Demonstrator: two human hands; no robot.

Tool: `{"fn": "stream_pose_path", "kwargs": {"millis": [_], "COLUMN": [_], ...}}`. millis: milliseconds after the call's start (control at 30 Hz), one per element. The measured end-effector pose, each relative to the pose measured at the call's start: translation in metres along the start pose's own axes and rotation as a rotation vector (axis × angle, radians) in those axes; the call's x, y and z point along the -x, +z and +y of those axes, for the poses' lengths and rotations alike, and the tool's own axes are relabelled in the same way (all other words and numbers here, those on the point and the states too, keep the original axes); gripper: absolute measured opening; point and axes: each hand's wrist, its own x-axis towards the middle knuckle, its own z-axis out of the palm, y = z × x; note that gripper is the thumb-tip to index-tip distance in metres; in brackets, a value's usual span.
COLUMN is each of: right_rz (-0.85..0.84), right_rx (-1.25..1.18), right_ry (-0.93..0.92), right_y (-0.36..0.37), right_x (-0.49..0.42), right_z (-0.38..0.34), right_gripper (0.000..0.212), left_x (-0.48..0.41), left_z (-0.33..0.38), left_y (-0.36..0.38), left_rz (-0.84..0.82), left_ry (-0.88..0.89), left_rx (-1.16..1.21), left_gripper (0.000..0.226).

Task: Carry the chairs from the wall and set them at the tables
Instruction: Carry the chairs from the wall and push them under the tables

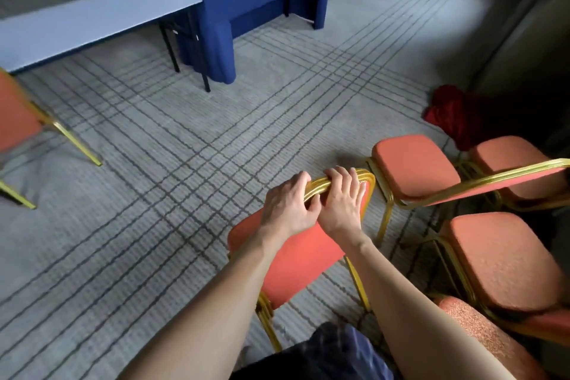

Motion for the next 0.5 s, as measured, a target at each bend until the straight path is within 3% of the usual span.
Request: {"fn": "stream_pose_path", "kwargs": {"millis": [167,500], "right_rz": [0.096,0.113], "right_rx": [0.006,0.032], "right_ry": [-0.133,-0.373], "right_y": [0.015,0.038], "right_x": [-0.038,-0.144], "right_z": [-0.005,-0.024], "right_gripper": [0.055,0.039], "left_x": [-0.024,-0.083], "left_z": [-0.023,-0.075], "left_y": [-0.014,-0.021], "left_rz": [0.097,0.280], "left_ry": [-0.068,-0.202], "left_rx": [0.026,-0.373], "left_gripper": [0.026,0.024]}}
